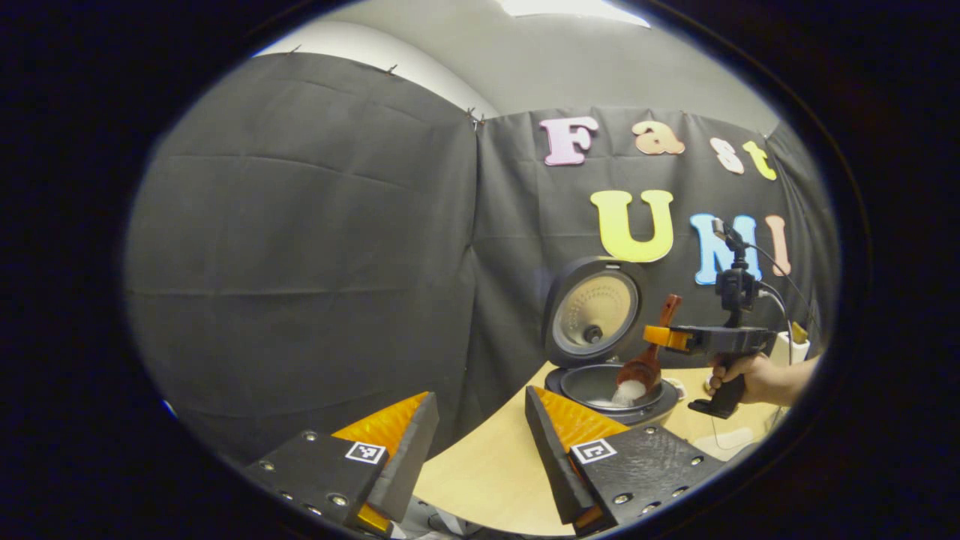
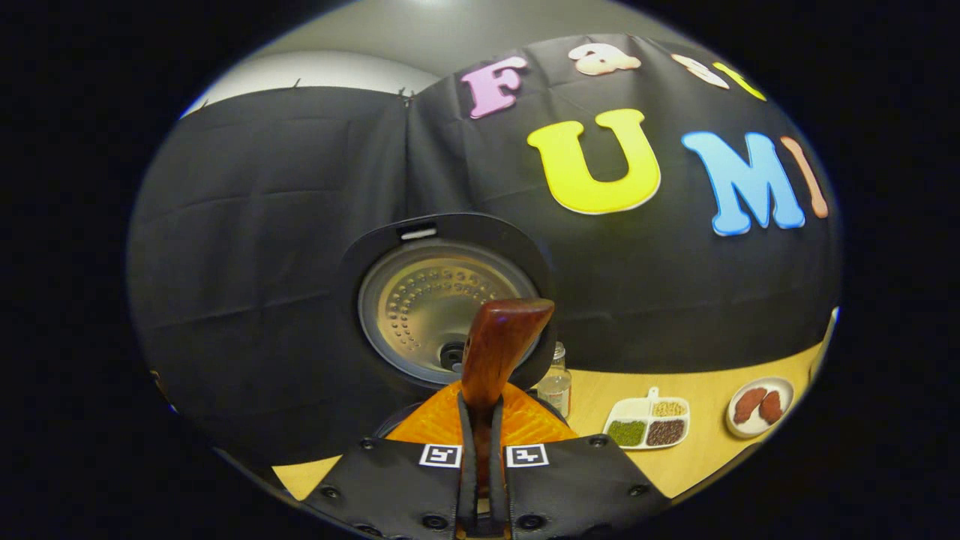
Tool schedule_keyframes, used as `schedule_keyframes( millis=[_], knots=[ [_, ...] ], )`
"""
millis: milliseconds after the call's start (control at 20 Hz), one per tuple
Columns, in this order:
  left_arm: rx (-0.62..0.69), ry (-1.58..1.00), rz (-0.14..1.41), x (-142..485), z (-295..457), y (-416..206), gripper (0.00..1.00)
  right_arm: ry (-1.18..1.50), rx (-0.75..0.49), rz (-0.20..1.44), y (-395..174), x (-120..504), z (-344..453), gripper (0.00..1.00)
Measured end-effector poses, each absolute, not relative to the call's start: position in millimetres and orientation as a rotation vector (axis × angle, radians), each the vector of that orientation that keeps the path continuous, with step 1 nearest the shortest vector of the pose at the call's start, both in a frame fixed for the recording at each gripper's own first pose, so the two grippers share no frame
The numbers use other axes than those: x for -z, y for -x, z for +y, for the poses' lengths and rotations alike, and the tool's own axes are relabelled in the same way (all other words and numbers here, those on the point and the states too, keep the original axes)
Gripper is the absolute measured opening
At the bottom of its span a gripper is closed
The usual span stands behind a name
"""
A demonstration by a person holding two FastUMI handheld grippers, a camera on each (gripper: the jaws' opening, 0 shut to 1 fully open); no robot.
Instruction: Close the left gripper, press the button to open the rice cooker; take a wooden spoon from the chopstick holder with the right hand, scoop a spoonful of rice and pour it into the rice cooker, then put the wooden spoon back into the chopstick holder.
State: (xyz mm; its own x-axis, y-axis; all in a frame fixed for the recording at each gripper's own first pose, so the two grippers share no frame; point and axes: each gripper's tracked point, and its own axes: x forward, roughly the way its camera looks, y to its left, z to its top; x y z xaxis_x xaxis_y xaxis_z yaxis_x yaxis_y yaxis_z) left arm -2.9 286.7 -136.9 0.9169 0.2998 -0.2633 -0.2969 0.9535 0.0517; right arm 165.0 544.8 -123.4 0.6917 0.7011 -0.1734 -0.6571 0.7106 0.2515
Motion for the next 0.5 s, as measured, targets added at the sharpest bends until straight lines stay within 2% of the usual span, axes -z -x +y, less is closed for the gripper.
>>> schedule_keyframes(
  millis=[200,250,300,450,500],
  knots=[
    [-0.305,-0.009,0.269,136.6,286.5,3.5,0.73,0.008,-0.787,0.085,-157.5,105.5,545.0,0.07],
    [-0.304,-0.009,0.268,136.5,286.5,4.2,0.73,0.054,-0.796,0.042,-154.5,101.8,545.9,0.04],
    [-0.302,-0.01,0.266,136.6,285.2,4.4,0.75,0.095,-0.805,0.006,-151.0,99.2,546.8,0.07],
    [-0.298,-0.017,0.262,135.2,283.7,3.8,0.74,0.173,-0.802,-0.065,-143.4,94.5,545.3,0.05],
    [-0.296,-0.018,0.259,134.5,283.0,3.1,0.74,0.185,-0.799,-0.078,-141.2,92.3,544.1,0.07]
  ],
)
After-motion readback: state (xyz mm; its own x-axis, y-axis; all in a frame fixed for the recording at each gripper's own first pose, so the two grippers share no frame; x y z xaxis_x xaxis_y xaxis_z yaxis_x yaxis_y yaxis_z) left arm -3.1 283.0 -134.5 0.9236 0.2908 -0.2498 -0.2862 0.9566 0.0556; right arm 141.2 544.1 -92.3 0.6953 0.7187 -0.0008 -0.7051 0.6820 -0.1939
